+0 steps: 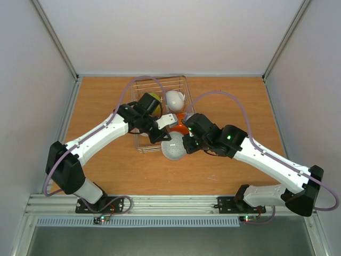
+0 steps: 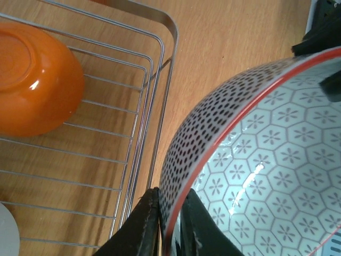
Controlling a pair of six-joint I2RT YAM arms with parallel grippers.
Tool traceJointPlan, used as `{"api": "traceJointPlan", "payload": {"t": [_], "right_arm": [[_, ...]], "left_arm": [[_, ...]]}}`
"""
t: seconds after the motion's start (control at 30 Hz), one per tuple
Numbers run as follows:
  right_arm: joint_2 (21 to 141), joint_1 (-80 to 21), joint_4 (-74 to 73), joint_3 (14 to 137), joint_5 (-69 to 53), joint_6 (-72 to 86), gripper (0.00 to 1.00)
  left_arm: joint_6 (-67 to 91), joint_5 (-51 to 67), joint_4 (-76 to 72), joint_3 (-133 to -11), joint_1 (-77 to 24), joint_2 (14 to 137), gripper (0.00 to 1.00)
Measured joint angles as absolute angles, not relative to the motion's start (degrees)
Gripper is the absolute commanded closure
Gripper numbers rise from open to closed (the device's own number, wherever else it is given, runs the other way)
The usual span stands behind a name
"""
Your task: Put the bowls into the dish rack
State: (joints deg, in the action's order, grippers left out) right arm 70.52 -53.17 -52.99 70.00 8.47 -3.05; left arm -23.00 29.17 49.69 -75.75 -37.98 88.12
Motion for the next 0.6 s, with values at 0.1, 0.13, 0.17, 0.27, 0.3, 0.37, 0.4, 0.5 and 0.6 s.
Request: {"api": "traceJointPlan", "payload": {"t": [0.1, 0.13, 0.17, 0.27, 0.3, 0.37, 0.4, 0.5, 0.6], "right_arm": [[68.75, -53.28, -51.99, 69.54, 7.84, -3.11, 0.83], [68.07, -53.36, -51.57, 69.3, 7.6, -3.16, 0.82], [67.57, -53.39, -51.29, 69.08, 7.49, -3.25, 0.81], [65.63, -53.3, -50.46, 68.38, 8.16, -3.29, 0.79], [64.97, -53.3, -50.13, 68.01, 8.36, -3.29, 0.78], [63.55, -53.25, -49.6, 67.09, 8.93, -3.22, 0.74], [62.96, -53.25, -49.39, 66.63, 9.13, -3.05, 0.72], [61.1, -53.25, -48.6, 64.77, 9.47, -2.63, 0.63], [59.11, -53.25, -47.46, 62.39, 9.34, -2.0, 0.51]], "left_arm": [[-23.64, 29.67, 49.08, -75.72, -38.0, 88.12, 0.99], [-23.88, 29.87, 48.86, -75.68, -38.0, 88.12, 0.99], [-24.14, 29.98, 48.75, -75.59, -38.0, 88.12, 1.0], [-25.63, 29.85, 49.47, -74.61, -37.98, 88.12, 1.0], [-26.0, 29.85, 49.95, -74.15, -37.93, 88.12, 0.99], [-26.5, 29.89, 50.76, -73.63, -37.74, 88.12, 1.0], [-26.74, 30.11, 50.89, -73.45, -37.5, 88.12, 1.0], [-27.27, 31.0, 50.96, -73.41, -36.91, 88.12, 1.0], [-27.44, 32.32, 50.94, -73.41, -35.57, 88.12, 1.0]]}}
